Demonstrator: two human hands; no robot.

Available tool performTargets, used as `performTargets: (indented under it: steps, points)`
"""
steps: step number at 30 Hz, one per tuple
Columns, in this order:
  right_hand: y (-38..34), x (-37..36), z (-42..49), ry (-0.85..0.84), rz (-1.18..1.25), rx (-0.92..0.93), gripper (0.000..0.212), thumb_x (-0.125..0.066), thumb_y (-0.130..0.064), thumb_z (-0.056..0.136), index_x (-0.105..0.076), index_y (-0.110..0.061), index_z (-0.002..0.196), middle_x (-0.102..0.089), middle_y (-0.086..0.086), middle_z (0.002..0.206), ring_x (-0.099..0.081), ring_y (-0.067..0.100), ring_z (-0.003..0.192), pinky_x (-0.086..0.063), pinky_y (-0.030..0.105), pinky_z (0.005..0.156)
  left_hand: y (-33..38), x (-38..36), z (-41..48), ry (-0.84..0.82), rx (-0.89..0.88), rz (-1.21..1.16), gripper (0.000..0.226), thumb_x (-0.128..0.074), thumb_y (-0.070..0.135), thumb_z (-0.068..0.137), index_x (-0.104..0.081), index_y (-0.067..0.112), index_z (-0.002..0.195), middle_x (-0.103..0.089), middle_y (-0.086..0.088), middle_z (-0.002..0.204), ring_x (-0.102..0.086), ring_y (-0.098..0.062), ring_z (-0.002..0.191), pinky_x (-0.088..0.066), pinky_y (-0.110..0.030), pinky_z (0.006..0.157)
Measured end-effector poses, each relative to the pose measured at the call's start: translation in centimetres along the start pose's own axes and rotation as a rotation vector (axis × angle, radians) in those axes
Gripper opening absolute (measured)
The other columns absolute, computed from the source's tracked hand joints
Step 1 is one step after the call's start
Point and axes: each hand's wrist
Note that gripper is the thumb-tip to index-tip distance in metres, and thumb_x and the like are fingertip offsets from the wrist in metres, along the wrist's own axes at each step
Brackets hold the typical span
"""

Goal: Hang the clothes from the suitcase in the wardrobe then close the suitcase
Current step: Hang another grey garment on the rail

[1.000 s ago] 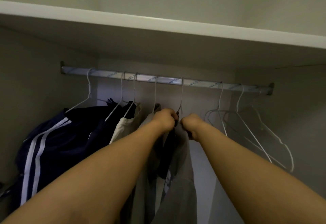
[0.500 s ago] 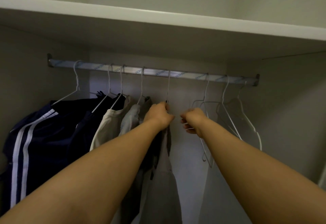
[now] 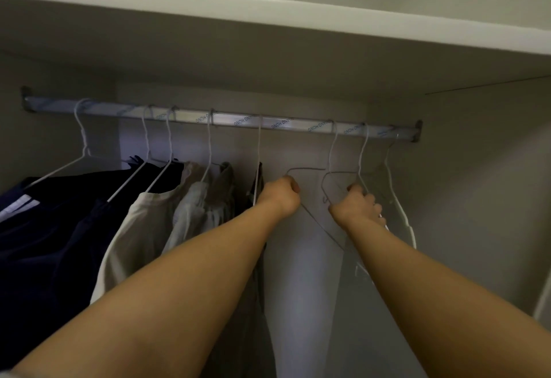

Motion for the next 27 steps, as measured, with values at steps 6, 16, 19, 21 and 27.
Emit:
performTargets:
  steps: [6, 16, 19, 21, 27]
  points:
    - [0.5, -1.7, 2.9, -0.038, 0.305, -0.021, 0.025, -0.05, -0.005, 0.085, -0.062, 0.001, 0.106, -0.062, 0.028, 0.114, -0.059, 0.031, 0.087, -0.047, 0.034, 0.074, -0.8, -0.1, 1.6, -0.011, 0.043, 0.031, 0.034, -0.037, 0.006, 0.095, -0.053, 0.004, 0.126, -0.052, -0.018, 0.13, -0.051, -0.034, 0.118, -0.046, -0.032, 0.095]
    - [-1.5, -1.3, 3.2, 0.047, 0.584, -0.004, 0.015, -0.047, -0.007, 0.086, -0.052, -0.007, 0.072, -0.048, 0.016, 0.087, -0.047, 0.027, 0.079, -0.038, 0.032, 0.07, -1.3, 0.7, 2.2, -0.013, 0.091, -0.048, 0.03, -0.04, 0.007, 0.094, -0.056, -0.002, 0.118, -0.056, -0.023, 0.123, -0.055, -0.037, 0.113, -0.049, -0.042, 0.097]
    - [-1.0, -1.5, 2.0, 0.04, 0.698, -0.068, 0.025, -0.049, -0.013, 0.078, -0.039, -0.017, 0.056, -0.042, 0.011, 0.069, -0.043, 0.026, 0.074, -0.035, 0.033, 0.068, -1.2, 0.5, 1.6, -0.002, 0.112, -0.098, 0.029, -0.04, 0.01, 0.094, -0.058, -0.002, 0.114, -0.058, -0.024, 0.121, -0.057, -0.038, 0.111, -0.05, -0.044, 0.096]
    - [-0.4, -1.9, 1.1, 0.01, 0.727, -0.087, 0.018, -0.051, -0.017, 0.073, -0.041, -0.017, 0.058, -0.043, 0.01, 0.069, -0.044, 0.025, 0.074, -0.036, 0.033, 0.064, -1.1, -0.1, 0.8, 0.005, 0.129, -0.133, 0.029, -0.04, 0.013, 0.095, -0.059, 0.0, 0.113, -0.058, -0.023, 0.12, -0.058, -0.037, 0.109, -0.051, -0.044, 0.095]
    - [3.5, -2.5, -1.6, -0.053, 0.707, -0.116, 0.017, -0.049, -0.035, 0.055, -0.04, -0.021, 0.06, -0.041, 0.01, 0.071, -0.038, 0.023, 0.056, -0.03, 0.026, 0.051, 0.4, -3.9, -3.5, -0.027, 0.148, -0.243, 0.026, -0.042, 0.018, 0.097, -0.059, 0.004, 0.11, -0.061, -0.019, 0.114, -0.063, -0.033, 0.1, -0.055, -0.037, 0.086]
Point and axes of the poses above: each hand's wrist, its own z-axis towards the middle knuckle, its own x-axis out of the back of the hand, y = z × x
